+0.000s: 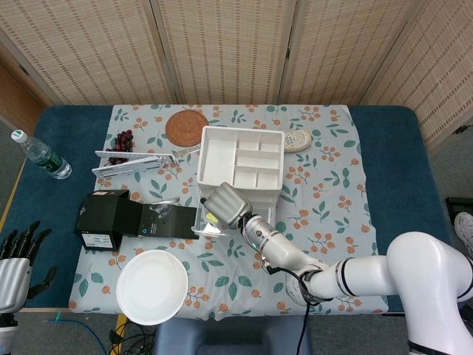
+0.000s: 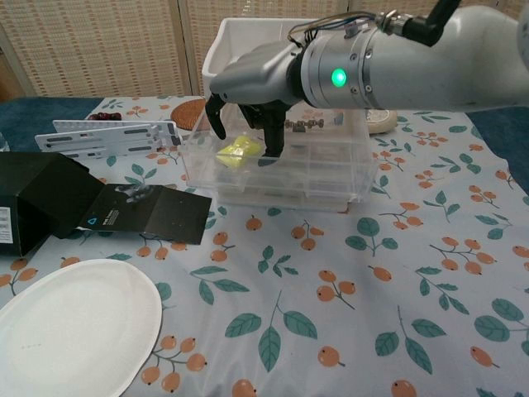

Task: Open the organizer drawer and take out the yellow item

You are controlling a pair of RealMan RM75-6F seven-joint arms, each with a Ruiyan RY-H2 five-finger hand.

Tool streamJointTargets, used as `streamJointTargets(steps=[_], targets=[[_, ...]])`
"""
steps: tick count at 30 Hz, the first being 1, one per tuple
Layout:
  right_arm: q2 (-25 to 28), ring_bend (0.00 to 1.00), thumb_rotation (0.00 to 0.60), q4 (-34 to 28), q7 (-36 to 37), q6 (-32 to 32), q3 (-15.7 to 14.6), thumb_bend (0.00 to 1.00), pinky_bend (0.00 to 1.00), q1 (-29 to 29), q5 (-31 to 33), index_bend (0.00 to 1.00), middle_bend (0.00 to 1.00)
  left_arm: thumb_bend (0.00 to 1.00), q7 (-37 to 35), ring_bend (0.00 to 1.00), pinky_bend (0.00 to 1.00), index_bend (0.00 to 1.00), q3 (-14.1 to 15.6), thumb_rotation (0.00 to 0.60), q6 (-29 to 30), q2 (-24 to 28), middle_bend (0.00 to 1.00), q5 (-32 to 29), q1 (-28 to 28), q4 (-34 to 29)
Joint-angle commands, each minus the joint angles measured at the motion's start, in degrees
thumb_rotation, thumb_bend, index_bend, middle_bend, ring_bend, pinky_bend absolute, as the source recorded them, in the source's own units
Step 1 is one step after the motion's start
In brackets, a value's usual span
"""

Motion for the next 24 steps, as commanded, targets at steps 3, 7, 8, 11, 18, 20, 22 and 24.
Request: streamJointTargets(steps=[3, 7, 8, 11, 18, 20, 22, 24], targets=[[-0.1, 1.0, 0.6, 0.1, -0.3, -0.1, 0.1, 0.28, 1.0, 0.1, 0.5, 0.33, 1.0, 0.32, 0.0, 0.12, 0.06, 0.15, 0.0, 0.6, -0.1, 0.0, 0.07, 0.0, 0.0, 0.1], [0.1, 1.0, 0.6, -0.1, -0.7, 0.1, -0.2, 0.29, 1.0, 0.1, 0.5, 0.35, 1.0, 0.32, 0.0, 0.12, 0.06, 0.15, 0.0, 0.6, -0.1, -0.1, 0.07, 0.1, 0.0, 0.1], [0.2, 1.0, 0.6, -0.3, -0.8, 0.2, -0.3, 0.29, 1.0, 0.0, 0.5, 0.35, 1.0, 0.32, 0.0, 0.12, 0.06, 0.15, 0.0, 0.6, -0.1, -0.1, 0.07, 0.1, -0.1, 0.1], [0.3, 1.0, 0.6, -0.6, -1.1, 0.4, -0.6, 0.29, 1.0, -0.1, 0.2, 0.35, 1.0, 0.32, 0.0, 0.12, 0.06, 0.15, 0.0, 0.6, -0.1, -0.1, 0.07, 0.2, -0.1, 0.1], [0.6, 1.0, 0.6, -1.3, -1.7, 1.0, -1.4, 0.31, 1.0, -0.7, -0.1, 0.37, 1.0, 0.32, 0.0, 0.12, 0.06, 0.15, 0.0, 0.6, -0.1, -0.1, 0.07, 0.2, 0.0, 0.1], [0.7, 1.0, 0.6, -1.5, -1.7, 1.2, -1.4, 0.31, 1.0, -0.8, -0.3, 0.38, 1.0, 0.32, 0.1, 0.12, 0.06, 0.15, 0.0, 0.6, -0.1, -0.1, 0.07, 0.3, -0.1, 0.0], [0.8, 1.0, 0.6, -1.6, -1.7, 1.2, -1.5, 0.31, 1.0, -1.0, -0.4, 0.38, 1.0, 0.32, 0.1, 0.12, 0.06, 0.15, -0.1, 0.6, -0.1, -0.1, 0.07, 0.3, -0.1, 0.0], [0.8, 1.0, 0.6, -1.6, -1.8, 1.3, -1.6, 0.31, 1.0, -1.2, -0.5, 0.39, 1.0, 0.32, 0.1, 0.12, 0.06, 0.15, -0.1, 0.6, -0.1, -0.2, 0.07, 0.2, -0.1, 0.0]])
